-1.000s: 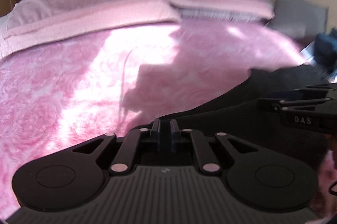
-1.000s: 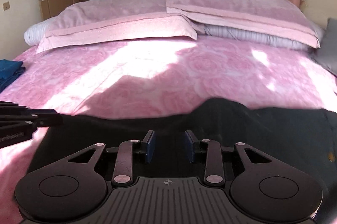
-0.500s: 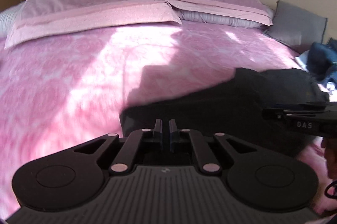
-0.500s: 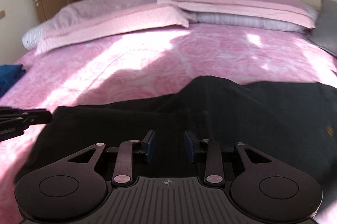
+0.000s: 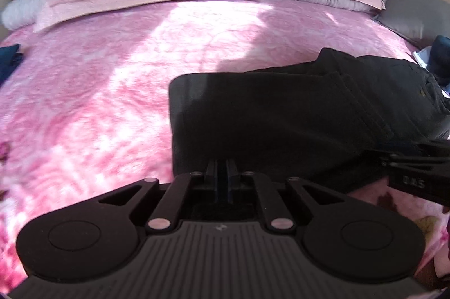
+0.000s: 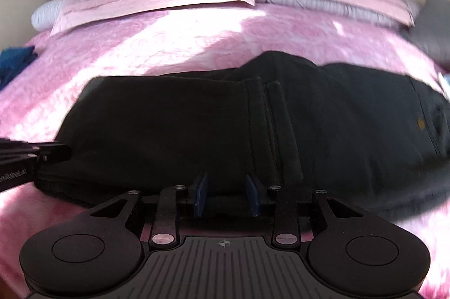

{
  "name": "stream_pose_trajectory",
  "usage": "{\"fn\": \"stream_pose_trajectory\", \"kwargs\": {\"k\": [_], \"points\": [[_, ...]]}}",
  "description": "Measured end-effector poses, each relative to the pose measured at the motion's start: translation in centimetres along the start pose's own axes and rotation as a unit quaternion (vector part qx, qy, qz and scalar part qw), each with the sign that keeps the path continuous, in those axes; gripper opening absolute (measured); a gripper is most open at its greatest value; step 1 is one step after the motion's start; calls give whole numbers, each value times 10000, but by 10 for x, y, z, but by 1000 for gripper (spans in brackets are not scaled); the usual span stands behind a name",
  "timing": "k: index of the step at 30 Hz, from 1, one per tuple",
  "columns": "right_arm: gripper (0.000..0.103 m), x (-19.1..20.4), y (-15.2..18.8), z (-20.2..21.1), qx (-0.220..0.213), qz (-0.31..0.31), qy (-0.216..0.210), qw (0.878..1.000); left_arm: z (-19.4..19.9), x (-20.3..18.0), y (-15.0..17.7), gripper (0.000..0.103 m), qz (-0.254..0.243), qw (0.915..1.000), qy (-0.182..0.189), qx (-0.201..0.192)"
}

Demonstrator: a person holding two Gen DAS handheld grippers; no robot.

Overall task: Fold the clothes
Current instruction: 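Lower the folded trousers onto the bed and open both grippers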

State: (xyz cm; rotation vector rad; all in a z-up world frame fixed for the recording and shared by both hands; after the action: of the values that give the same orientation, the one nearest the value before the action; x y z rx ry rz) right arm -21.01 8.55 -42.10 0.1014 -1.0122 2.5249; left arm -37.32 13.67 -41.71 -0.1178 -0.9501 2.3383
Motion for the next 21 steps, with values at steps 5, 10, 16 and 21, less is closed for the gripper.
{"fn": "stream_pose_trajectory", "kwargs": {"k": [5, 10, 16, 21], "points": [[35, -13, 24, 39, 102, -210, 247, 9994, 37, -10, 11, 16, -24, 9995, -284, 153], [39, -25, 27, 84, -48, -421, 490, 9979, 85, -22, 12, 26, -62, 9991, -412, -32], [66, -23, 25, 143, -582, -484, 470, 9960, 139, -39, 13, 27, -212, 9977, -508, -385], [66, -14, 39, 175, -671, -393, 451, 9959, 174, -53, 21, 29, -292, 9958, -594, -625]]}}
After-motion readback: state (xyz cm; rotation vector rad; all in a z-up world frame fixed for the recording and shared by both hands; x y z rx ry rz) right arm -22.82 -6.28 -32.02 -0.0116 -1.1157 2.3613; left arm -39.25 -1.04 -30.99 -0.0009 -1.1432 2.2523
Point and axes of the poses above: each gripper's, at about its wrist camera, not at the fingertips, and z roughly against the way its jaws point, x to its left, y to its underside, the point moved 8 cm from there along -z, roughly the way its jaws point, and after that the axes turned 13 degrees about -z, right-handed, at the moved point
